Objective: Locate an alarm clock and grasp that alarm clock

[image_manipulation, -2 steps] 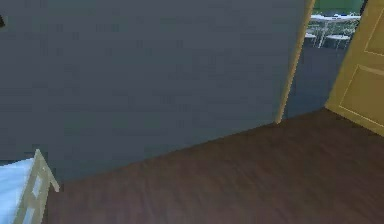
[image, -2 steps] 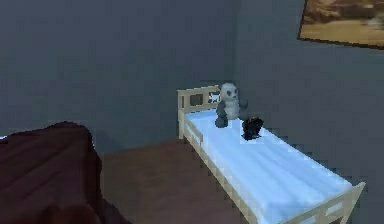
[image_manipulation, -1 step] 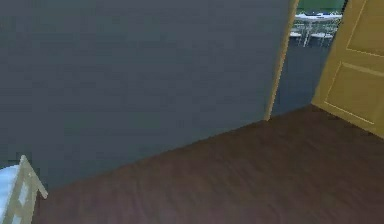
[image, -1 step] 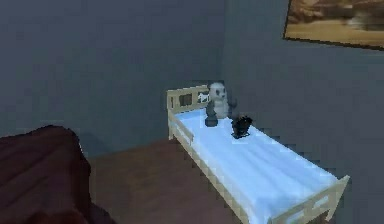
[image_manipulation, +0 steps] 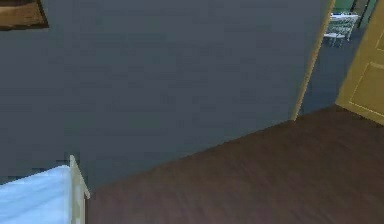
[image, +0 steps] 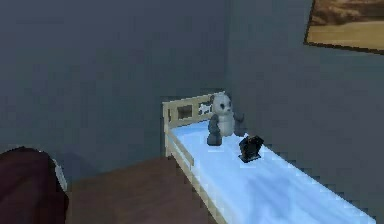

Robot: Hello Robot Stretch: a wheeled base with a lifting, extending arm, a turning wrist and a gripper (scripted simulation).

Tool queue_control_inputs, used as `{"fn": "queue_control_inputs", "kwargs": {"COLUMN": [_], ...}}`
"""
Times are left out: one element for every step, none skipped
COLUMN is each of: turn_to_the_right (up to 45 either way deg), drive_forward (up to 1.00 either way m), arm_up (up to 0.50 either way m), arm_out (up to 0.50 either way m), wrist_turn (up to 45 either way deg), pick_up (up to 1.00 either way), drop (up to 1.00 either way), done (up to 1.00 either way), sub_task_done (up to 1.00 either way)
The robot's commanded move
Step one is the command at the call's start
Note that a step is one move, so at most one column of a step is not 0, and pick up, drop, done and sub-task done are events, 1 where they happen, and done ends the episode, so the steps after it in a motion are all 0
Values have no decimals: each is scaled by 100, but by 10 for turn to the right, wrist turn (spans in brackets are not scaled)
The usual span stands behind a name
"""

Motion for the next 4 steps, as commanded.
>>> {"fn": "queue_control_inputs", "kwargs": {"turn_to_the_right": [-450,-240,450,120], "drive_forward": [0,0,0,0], "arm_up": [0,0,0,0], "arm_out": [0,0,0,0], "wrist_turn": [0,0,0,0], "pick_up": [0,0,0,0], "drop": [0,0,0,0], "done": [0,0,0,0], "sub_task_done": [0,0,0,0]}}
